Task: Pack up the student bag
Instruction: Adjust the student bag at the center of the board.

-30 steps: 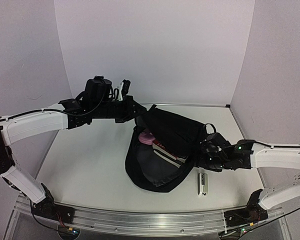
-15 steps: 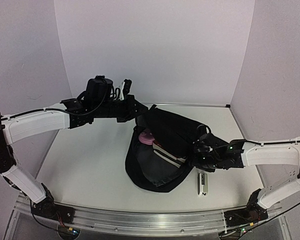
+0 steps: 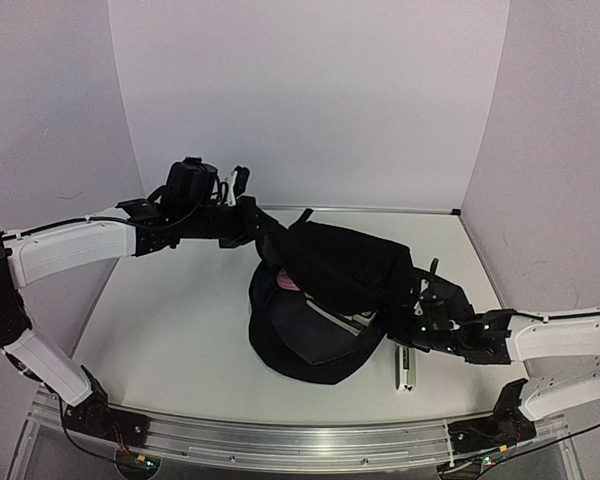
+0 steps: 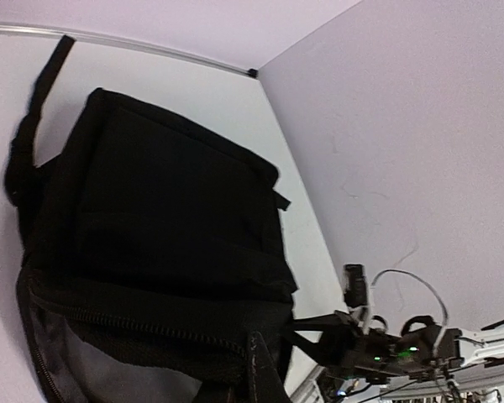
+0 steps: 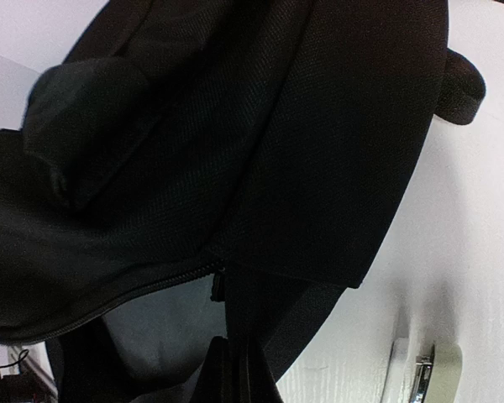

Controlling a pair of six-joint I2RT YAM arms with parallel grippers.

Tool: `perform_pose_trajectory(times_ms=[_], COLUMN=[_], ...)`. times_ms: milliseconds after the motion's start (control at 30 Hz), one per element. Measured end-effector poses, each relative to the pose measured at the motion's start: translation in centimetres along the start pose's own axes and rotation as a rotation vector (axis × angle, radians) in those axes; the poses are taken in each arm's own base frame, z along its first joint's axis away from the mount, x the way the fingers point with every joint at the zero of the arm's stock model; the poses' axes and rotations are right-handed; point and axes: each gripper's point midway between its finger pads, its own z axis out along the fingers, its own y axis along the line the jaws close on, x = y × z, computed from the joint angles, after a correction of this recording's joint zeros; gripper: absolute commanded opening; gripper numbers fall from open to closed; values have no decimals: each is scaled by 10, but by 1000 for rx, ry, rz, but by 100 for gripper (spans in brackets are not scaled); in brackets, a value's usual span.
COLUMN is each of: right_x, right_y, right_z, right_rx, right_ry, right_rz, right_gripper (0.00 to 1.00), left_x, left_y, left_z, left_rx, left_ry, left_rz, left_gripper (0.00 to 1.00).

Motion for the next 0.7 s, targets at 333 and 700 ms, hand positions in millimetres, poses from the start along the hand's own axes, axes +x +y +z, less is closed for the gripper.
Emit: perform_pose_trajectory(times_ms=[333, 700], right_x=[11, 18], right_y=[23, 33], right_z=[-21, -23], right_rx=[-254, -324], right_ry=[12, 41], right_rz=[-30, -34], right_gripper=[0, 0], left_x=[33, 40], left_y=[105, 44], left_z=[15, -2], left_rx=[-244, -170], left_ry=[67, 60], left_rz=[50, 298], left_gripper=[23, 75])
